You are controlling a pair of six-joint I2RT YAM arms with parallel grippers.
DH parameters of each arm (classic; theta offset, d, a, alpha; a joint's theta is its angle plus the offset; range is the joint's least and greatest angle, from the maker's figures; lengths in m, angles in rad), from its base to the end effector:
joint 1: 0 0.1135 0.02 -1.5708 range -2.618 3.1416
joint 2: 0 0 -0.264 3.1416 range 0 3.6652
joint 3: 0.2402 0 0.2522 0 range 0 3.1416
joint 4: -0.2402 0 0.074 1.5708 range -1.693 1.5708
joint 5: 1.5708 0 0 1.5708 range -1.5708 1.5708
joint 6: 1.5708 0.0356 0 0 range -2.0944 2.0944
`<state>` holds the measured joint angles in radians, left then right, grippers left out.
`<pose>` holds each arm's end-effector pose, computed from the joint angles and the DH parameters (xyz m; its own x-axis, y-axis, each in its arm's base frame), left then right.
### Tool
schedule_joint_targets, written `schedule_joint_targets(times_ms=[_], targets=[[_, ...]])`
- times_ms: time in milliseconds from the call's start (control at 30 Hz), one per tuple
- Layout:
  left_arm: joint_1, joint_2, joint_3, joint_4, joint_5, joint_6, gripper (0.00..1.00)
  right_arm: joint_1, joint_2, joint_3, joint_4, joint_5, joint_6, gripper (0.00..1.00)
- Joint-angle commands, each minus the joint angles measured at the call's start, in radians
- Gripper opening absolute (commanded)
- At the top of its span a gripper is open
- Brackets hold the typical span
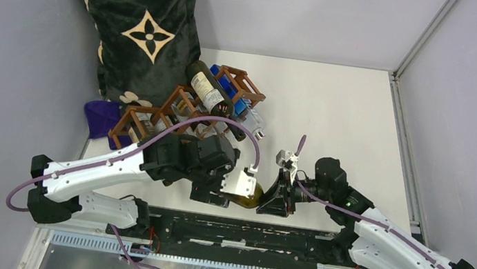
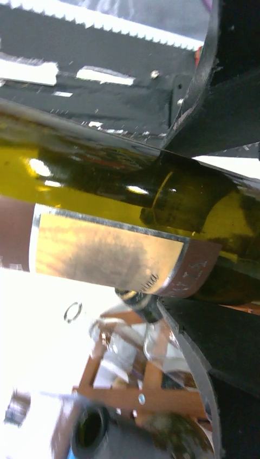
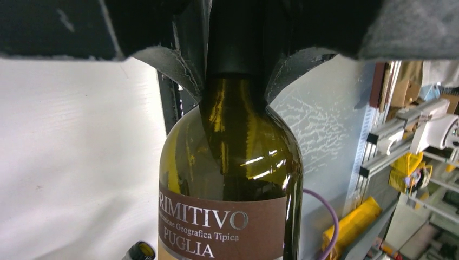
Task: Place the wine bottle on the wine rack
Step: Pick up the wine bottle from the corner of the board, then place the wine bottle in the wine rack.
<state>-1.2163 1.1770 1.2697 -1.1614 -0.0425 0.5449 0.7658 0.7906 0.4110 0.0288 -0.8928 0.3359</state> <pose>0.0742 -0.1962 0.3437 0.2218 0.8927 -0.3923 0.9529 -0.1131 0.2813 0.1066 0.1409 0.2330 -0.5510 -0.2429 -0.7984 -0.8265 0.0268 0.5622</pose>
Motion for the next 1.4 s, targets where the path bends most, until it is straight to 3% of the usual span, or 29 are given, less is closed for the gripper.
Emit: schedule_joint_targets(times_ms=[0, 433, 900, 1367], targets=[[0.012, -0.057, 0.007, 0.143, -0.031, -0.076, 1.00, -0.005, -0.054, 0.008, 0.265, 0.019, 0.110, 0.00], [0.012, -0.195, 0.061, 0.191, 0.086, -0.092, 1.00, -0.005, -0.077, -0.019, 0.392, 0.031, 0.193, 0.00], [0.012, -0.260, 0.120, 0.302, 0.006, -0.321, 1.00, -0.006, -0.061, -0.023, 0.449, 0.040, 0.226, 0.00], [0.013, -0.313, 0.074, 0.437, 0.076, -0.443, 1.00, -0.005, -0.035, -0.027, 0.500, 0.043, 0.247, 0.00]])
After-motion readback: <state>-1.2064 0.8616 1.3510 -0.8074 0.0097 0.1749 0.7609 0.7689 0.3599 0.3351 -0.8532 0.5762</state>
